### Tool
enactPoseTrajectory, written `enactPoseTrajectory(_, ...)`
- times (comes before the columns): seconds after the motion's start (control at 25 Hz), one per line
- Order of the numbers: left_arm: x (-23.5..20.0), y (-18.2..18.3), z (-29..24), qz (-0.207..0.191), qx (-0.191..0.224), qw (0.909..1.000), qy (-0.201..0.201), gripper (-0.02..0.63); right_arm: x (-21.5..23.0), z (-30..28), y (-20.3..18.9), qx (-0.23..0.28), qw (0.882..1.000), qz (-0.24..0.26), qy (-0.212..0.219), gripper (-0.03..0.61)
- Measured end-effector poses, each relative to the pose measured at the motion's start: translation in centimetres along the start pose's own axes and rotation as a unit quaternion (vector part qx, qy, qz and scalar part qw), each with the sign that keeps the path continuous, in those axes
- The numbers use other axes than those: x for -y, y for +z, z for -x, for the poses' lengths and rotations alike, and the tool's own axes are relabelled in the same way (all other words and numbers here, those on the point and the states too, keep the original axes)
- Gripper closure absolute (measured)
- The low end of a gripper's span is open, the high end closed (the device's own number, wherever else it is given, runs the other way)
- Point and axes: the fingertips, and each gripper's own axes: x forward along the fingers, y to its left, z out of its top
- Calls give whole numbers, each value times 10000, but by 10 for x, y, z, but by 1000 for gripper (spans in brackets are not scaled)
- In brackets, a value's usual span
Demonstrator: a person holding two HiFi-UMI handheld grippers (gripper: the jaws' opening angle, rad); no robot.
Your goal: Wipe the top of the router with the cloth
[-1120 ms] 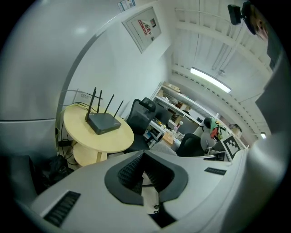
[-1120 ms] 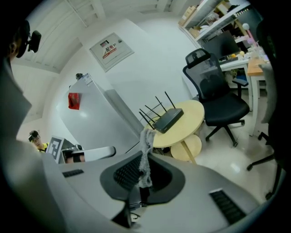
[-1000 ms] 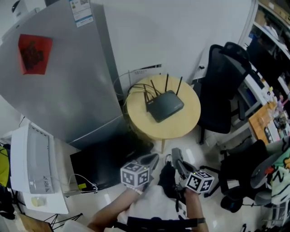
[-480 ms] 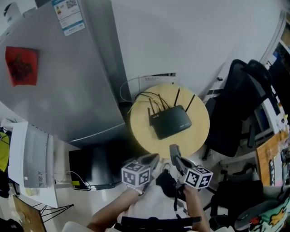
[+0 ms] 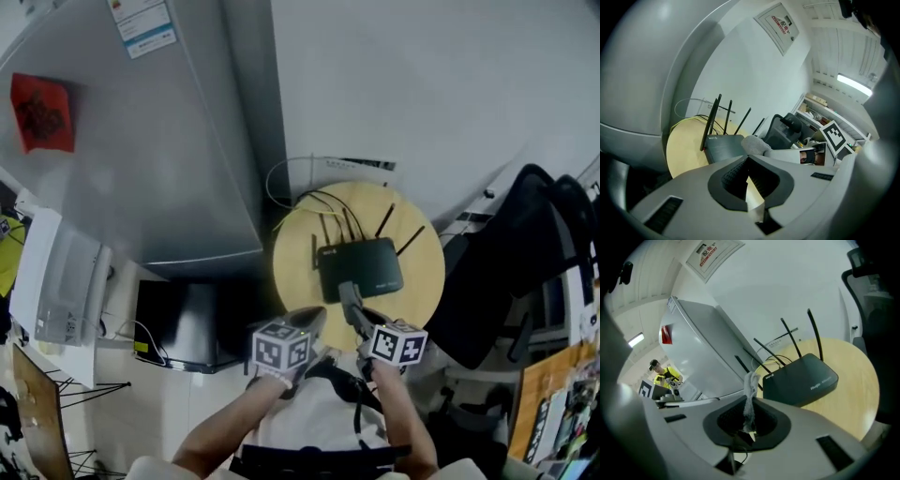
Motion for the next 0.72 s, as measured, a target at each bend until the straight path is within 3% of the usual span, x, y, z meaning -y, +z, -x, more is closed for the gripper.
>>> enactPoseTrajectory(0.44,-33,18,-36,353,185,9968,687,617,42,-95,47,-1143,9867,1085,-389,541)
enactPoseTrajectory(0.72,-47,21,-50,603,265,9941,867,615,51,-150,50,-1662,9764,1294,-471,541)
